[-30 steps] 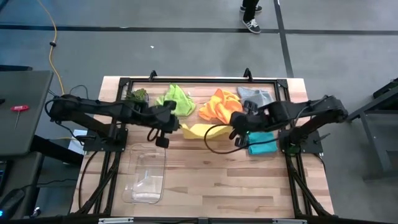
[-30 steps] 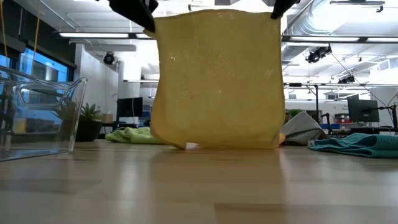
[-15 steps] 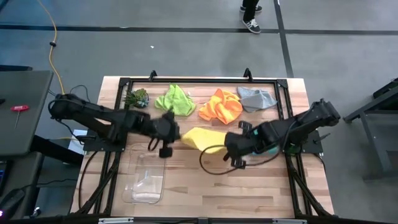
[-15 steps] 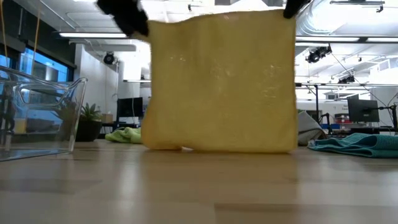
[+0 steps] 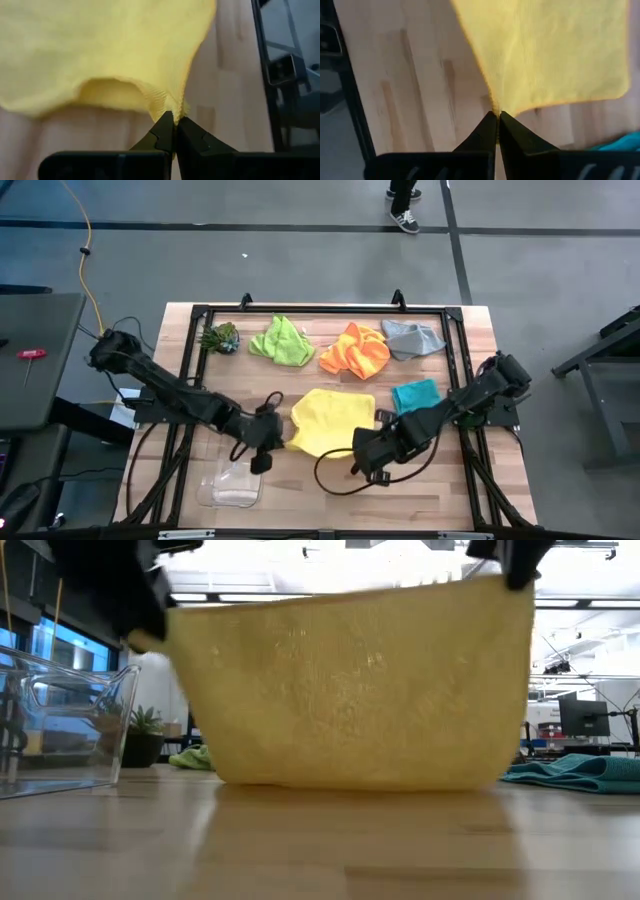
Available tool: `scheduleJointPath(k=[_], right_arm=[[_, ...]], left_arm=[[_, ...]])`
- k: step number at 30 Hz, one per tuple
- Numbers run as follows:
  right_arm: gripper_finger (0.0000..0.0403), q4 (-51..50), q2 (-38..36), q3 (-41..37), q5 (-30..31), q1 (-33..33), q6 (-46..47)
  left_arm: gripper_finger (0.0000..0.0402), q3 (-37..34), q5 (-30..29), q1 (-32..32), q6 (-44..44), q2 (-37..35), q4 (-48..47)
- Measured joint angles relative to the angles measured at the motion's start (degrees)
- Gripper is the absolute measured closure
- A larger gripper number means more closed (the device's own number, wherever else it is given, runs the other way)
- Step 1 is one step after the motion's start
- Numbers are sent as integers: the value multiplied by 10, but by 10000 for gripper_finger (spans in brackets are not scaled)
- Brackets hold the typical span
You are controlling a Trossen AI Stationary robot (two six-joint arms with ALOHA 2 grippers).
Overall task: Fold microfiber towels
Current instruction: Fold the yellow towel
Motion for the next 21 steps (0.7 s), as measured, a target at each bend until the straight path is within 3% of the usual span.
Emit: scheduleJointPath(k=[7,13,19,21], right_arm=[[403,0,34,-5,-68,32,15],[403,96,25,-93,-166,40,46],[403,145,-19,-131,-204,29,23],[403,132,-37,-132,-204,14,8]], left_arm=[[401,-2,29,-40,-48,62,40],[401,-1,129,-26,-48,103,134],[401,13,237,22,-82,89,104],[401,21,245,33,-74,76,86]])
